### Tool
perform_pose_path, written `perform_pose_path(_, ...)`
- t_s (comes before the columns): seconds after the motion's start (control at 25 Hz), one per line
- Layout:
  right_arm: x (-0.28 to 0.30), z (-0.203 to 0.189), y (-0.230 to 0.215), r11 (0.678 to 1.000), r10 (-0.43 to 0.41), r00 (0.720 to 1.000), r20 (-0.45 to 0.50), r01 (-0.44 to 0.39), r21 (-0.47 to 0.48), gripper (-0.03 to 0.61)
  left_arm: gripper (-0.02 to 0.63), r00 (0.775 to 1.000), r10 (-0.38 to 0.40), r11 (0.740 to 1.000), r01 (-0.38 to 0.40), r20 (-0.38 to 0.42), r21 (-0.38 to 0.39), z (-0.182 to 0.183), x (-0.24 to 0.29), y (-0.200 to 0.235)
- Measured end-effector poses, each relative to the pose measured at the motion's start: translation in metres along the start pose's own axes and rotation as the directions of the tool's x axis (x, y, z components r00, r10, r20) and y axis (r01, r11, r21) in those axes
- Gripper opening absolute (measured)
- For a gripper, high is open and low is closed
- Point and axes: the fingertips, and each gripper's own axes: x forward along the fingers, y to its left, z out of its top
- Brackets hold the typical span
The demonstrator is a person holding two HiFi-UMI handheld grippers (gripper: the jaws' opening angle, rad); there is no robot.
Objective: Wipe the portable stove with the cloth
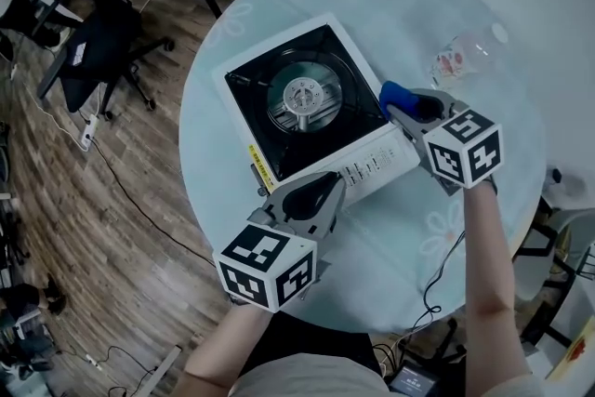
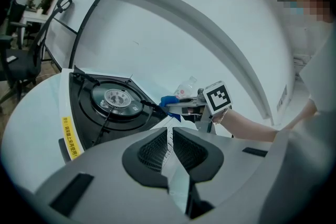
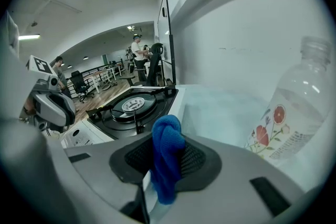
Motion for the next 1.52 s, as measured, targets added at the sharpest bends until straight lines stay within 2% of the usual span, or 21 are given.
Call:
perform_pose_path(0.2, -0.008, -0.006, 0.003, 1.000, -0.015, 1.000, -0.010, 0.015, -0.014, 0.112, 0.046, 1.000, -0.012, 1.000, 0.011, -0.020, -0.021, -0.008, -0.001, 0.001)
perform_pose_path(0.32, -0.011, -0.010, 0.003, 0.999, -0.032, 0.999, -0.024, 0.032, -0.014, 0.112, 0.046, 0.998, -0.036, 0.999, 0.035, -0.042, -0.007, -0.011, -0.002, -0.001)
perform_pose_path(0.4, -0.013, -0.011, 0.002, 0.998, -0.061, 0.998, -0.026, 0.061, -0.020, 0.112, 0.046, 0.997, -0.053, 0.999, 0.053, -0.059, 0.005, -0.012, -0.003, -0.001)
perform_pose_path(0.64, -0.022, -0.013, 0.005, 0.976, -0.182, 0.982, -0.053, 0.174, -0.130, 0.112, 0.046, 0.992, -0.083, 0.996, 0.085, -0.090, 0.024, -0.010, -0.016, 0.006)
perform_pose_path(0.84, -0.030, -0.018, 0.014, 0.960, -0.233, 0.969, -0.080, 0.217, -0.176, 0.112, 0.046, 0.990, -0.095, 0.995, 0.098, -0.101, 0.028, -0.007, -0.024, 0.014)
perform_pose_path(1.04, -0.038, -0.029, 0.026, 0.958, -0.251, 0.964, -0.091, 0.233, -0.168, 0.112, 0.046, 0.984, -0.123, 0.991, 0.129, -0.130, 0.036, -0.009, -0.024, 0.015)
perform_pose_path(1.52, -0.041, -0.035, 0.048, 0.941, -0.337, 0.936, -0.103, 0.332, -0.065, 0.112, 0.046, 0.971, -0.156, 0.984, 0.169, -0.180, 0.063, -0.011, -0.035, 0.025)
